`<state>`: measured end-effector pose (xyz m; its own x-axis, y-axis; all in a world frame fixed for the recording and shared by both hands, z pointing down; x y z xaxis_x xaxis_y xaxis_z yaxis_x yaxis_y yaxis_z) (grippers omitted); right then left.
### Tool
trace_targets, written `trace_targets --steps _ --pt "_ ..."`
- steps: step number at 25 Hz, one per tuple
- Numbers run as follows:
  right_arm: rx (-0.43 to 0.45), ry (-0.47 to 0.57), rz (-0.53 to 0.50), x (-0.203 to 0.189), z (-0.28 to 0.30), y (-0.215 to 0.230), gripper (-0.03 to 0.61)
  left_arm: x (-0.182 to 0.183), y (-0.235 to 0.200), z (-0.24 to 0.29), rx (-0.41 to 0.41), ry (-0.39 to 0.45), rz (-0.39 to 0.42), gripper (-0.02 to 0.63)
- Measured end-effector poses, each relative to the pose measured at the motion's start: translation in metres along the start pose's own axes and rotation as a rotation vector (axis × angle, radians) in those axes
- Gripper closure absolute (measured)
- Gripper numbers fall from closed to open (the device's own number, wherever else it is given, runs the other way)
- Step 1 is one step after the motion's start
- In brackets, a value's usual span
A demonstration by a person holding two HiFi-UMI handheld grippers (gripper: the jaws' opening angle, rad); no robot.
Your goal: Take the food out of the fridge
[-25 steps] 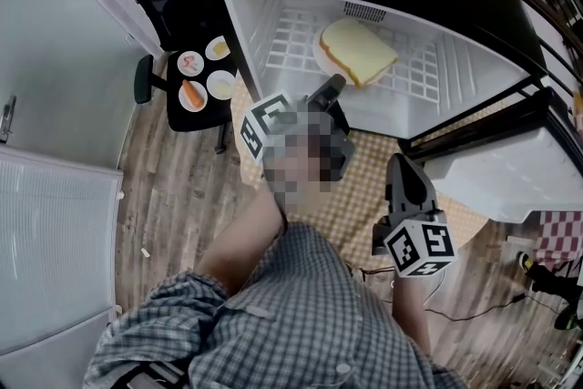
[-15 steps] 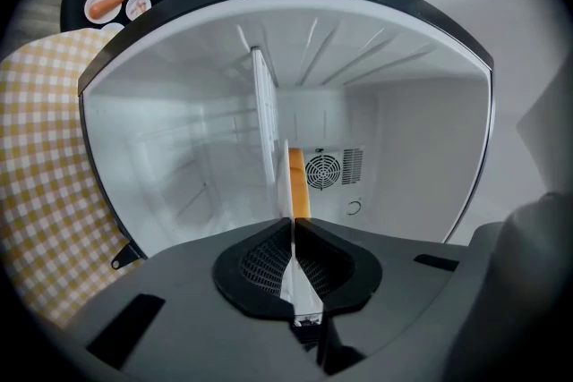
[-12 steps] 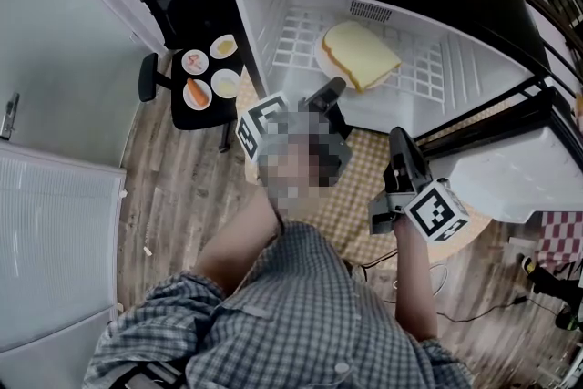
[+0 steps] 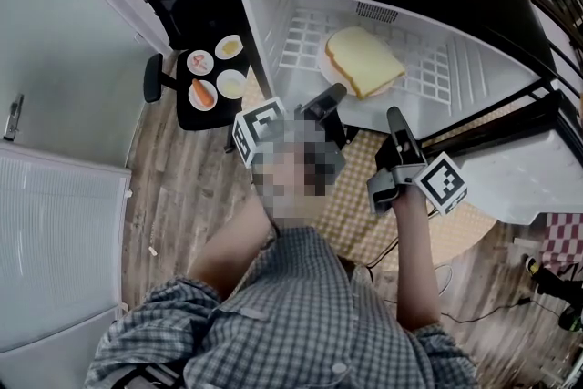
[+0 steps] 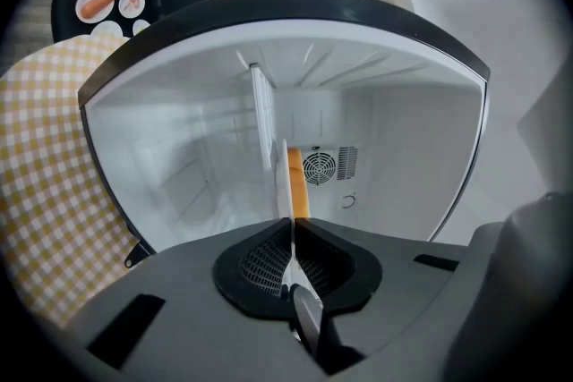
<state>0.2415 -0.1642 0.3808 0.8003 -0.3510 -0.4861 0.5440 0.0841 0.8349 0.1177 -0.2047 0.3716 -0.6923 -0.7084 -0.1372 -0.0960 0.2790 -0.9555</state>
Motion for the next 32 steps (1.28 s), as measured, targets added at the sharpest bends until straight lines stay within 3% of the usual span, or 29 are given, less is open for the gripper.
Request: trace_targets --steps 3,10,21,32 --pt "0.038 -0.022 0.061 -0.003 0.009 -0.006 0.492 0.001 0.001 -0.002 -0.001 -0.020 0.006 0.595" --pt "0.089 -0.035 0.154 -0.005 0.019 -0.016 0.492 0.000 0.002 -0.008 -0.005 -0.048 0.001 0.595" --pt "0.106 -0.046 0.164 -0.006 0.026 -0.020 0.543 0.000 0.001 -0.011 -0.012 -0.059 -0.004 0.595" --pt "0.100 -0.044 0.173 -0.009 0.017 -0.020 0.546 -0.002 0.006 -0.013 -0.027 -0.088 0.022 0.595"
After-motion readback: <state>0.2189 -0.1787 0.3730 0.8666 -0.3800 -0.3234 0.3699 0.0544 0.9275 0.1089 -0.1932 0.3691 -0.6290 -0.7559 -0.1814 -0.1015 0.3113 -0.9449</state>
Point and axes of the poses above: the fingertips, and each gripper's own axes: z forward along the fingers, y to its right, x out of its top, the point moved 1 cm from there along -z, backward along the fingers, and after that the axes turned 15 degrees about -x, right-handed, at the moved point
